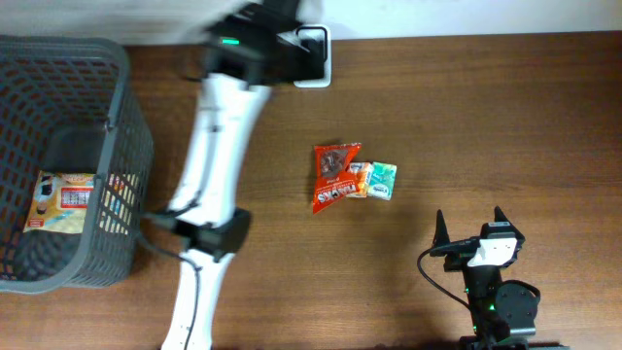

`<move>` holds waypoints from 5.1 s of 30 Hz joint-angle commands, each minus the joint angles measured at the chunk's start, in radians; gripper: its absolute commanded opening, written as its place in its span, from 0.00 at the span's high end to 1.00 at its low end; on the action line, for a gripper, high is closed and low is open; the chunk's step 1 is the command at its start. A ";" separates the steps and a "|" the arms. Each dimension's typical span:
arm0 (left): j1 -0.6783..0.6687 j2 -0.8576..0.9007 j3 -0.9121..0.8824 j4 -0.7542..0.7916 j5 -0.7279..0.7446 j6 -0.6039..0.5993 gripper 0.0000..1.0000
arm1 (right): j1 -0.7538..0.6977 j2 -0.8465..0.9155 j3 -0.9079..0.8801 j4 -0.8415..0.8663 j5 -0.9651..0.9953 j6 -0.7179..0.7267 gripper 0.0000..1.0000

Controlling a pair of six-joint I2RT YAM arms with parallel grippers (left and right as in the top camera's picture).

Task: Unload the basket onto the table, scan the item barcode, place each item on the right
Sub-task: 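Place red snack bag left of the tissue packs with left gripper, then reach left gripper into basket and grasp yellow snack bag, then place yellow snack bag left of red bag, raise left arm, then move right gripper to green tissue pack and grasp it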

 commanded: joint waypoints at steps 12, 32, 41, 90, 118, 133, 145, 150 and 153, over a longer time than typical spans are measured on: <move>0.935 -0.225 -0.257 -0.075 -0.012 -0.224 0.01 | 0.006 -0.006 -0.009 -0.003 0.002 0.001 0.02; 0.838 -0.224 -1.281 0.470 -0.129 -0.299 0.08 | 0.006 -0.006 -0.009 -0.003 0.002 0.001 0.02; 0.840 -0.288 -1.258 0.467 -0.129 -0.295 1.00 | 0.006 -0.006 -0.009 -0.003 0.002 0.001 0.02; 0.269 -0.201 -0.090 -0.076 0.161 0.246 0.01 | 0.006 -0.006 -0.009 -0.003 0.002 0.001 0.02; 0.340 -0.203 -0.096 -0.075 0.261 0.247 0.01 | 0.006 0.097 0.303 0.548 -0.344 0.333 0.02; 0.341 -0.203 -0.096 -0.075 0.261 0.247 0.01 | 0.006 1.528 1.231 -0.624 -0.744 0.257 0.11; 0.342 -0.203 -0.096 -0.075 0.261 0.247 0.01 | 0.006 1.944 1.230 -0.629 -0.494 0.420 0.44; 0.343 -0.203 -0.096 -0.075 0.261 0.247 0.01 | 0.066 1.945 1.204 -0.597 -0.465 0.421 0.47; 0.343 -0.203 -0.096 -0.075 0.261 0.247 0.01 | 0.091 1.945 1.203 -0.594 -0.416 0.425 0.48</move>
